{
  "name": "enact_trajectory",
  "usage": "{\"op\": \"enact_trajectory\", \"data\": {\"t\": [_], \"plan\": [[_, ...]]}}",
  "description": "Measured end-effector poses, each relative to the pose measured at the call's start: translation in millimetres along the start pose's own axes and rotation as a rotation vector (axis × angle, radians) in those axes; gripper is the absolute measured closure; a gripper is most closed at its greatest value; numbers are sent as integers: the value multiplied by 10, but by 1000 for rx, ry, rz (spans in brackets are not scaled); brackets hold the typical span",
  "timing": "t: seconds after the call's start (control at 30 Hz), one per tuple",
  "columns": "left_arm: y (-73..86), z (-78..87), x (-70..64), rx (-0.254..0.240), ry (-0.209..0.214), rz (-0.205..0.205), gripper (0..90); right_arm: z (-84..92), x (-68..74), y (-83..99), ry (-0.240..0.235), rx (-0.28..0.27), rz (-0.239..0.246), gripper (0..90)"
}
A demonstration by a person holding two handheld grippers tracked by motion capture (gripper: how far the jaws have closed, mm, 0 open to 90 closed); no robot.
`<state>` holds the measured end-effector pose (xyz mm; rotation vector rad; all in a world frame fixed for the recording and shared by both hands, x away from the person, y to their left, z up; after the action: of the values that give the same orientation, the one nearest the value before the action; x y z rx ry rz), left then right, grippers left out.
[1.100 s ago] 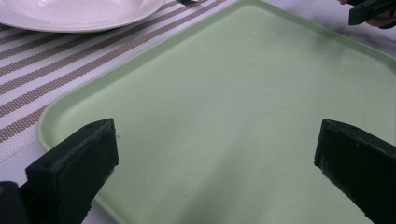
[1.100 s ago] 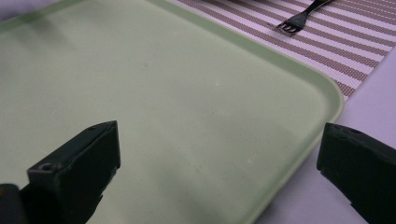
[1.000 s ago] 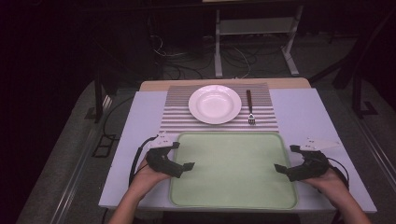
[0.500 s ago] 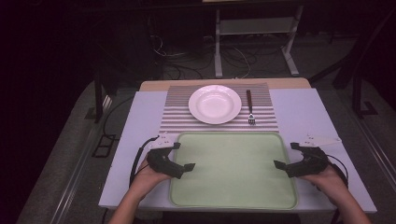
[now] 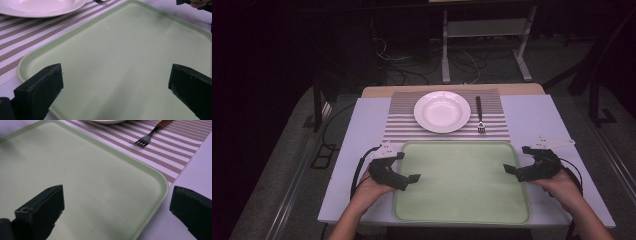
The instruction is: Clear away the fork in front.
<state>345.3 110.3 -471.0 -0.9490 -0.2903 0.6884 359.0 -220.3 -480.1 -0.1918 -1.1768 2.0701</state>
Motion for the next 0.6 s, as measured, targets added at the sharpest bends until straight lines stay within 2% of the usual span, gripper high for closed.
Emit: {"op": "enact_trajectory", "data": {"t": [0.6], "plan": [[0,1,1,-1,-5,0,0,-91,-113,-173,1,9,-18,0]]}}
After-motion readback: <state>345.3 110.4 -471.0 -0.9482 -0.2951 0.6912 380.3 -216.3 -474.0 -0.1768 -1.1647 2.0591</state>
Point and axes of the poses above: each handheld gripper's, and its own axes: z roughly backward along the jaws, y roughly out of its underside, x roughly to its left, the point moved 10 cm from there along -z, roughly forward along the jaws, and after that the axes turned 10 degrees about -y, right-handed, at the moved point
